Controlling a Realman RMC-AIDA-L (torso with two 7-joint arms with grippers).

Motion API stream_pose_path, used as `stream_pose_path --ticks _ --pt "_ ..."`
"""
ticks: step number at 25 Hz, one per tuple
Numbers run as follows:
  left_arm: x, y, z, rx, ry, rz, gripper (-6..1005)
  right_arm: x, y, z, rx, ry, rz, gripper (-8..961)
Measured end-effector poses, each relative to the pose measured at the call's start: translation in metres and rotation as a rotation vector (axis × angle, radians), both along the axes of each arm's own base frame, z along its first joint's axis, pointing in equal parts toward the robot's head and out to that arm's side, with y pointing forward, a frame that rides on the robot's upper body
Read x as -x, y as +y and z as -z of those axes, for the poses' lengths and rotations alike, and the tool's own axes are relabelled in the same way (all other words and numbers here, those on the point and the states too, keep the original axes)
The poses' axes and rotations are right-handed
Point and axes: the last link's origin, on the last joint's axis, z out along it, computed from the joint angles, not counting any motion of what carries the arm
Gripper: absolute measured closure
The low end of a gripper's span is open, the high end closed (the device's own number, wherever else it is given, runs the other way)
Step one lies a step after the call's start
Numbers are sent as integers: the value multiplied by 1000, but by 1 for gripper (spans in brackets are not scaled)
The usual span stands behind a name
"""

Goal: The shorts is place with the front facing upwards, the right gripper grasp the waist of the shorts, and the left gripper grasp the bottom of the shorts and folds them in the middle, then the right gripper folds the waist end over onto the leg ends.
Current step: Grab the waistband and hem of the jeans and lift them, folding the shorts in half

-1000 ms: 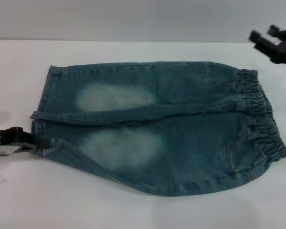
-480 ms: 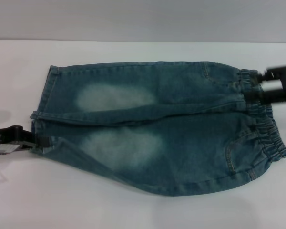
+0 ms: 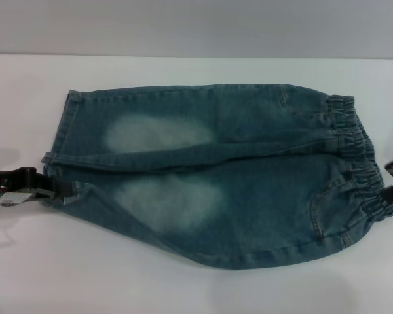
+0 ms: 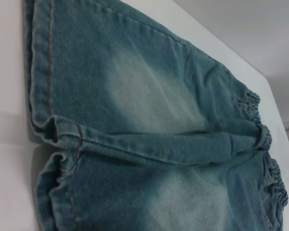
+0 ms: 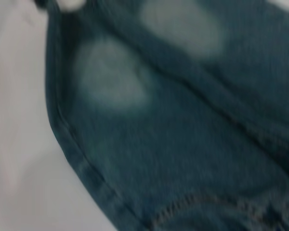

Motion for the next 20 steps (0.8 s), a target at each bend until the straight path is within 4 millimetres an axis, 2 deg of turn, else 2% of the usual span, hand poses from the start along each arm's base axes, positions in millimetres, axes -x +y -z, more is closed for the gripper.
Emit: stream_pose_path --ticks 8,20 --pt "-1 1 0 -4 -3 3 922 -14 -3 12 43 -145 63 325" --pt "-3 3 1 -9 -12 7 913 -31 -5 33 33 -238 104 325"
